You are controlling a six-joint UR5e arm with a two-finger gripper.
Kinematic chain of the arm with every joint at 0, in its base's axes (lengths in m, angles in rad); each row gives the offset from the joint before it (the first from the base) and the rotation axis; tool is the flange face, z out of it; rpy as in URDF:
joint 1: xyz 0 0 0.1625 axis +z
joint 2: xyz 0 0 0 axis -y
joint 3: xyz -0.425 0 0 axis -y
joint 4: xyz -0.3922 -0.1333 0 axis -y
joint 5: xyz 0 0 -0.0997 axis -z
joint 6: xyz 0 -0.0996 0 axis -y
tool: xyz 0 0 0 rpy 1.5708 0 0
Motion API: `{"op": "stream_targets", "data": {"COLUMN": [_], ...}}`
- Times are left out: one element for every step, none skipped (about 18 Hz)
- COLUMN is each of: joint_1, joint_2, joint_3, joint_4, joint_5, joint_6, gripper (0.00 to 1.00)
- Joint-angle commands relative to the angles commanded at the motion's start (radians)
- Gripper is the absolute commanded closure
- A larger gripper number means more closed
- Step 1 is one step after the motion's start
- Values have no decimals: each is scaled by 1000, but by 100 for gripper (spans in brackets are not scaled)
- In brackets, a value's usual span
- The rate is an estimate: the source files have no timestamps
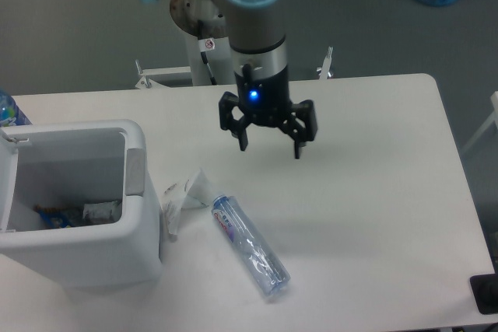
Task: Place the trash in the trash can
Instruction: 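Move the open gripper over the crumpled white tissue beside the bin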
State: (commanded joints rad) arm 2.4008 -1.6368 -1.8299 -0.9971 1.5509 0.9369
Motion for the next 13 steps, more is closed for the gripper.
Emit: {"op": "stream_targets", "data": {"joint_1": [-5, -8, -14, -26, -44, -54, -61, -74, -78, -81, -94, -107, -120], "joint_2": [0, -2, -3, -9, -17, -24, -35, -43, -54, -61, -69, -75, -89], "joint_3": [-14, -32, -48, -55, -60, -68, -69, -74, -83, -91, -97, -100, -100], "joint_4": [0, 0, 2, 2, 2, 2, 0, 0, 2, 2, 2, 2, 2], "joint_5": [3, 3, 3, -1, -2, -2, -8, -26, -38, -40, -41, -43, -43], "joint_6": [22, 35, 39, 39, 37, 34, 28, 26, 25, 23, 17, 5, -6], "gripper": [0, 0, 0, 0, 0, 0, 0, 0, 0, 0, 0, 0, 0]}}
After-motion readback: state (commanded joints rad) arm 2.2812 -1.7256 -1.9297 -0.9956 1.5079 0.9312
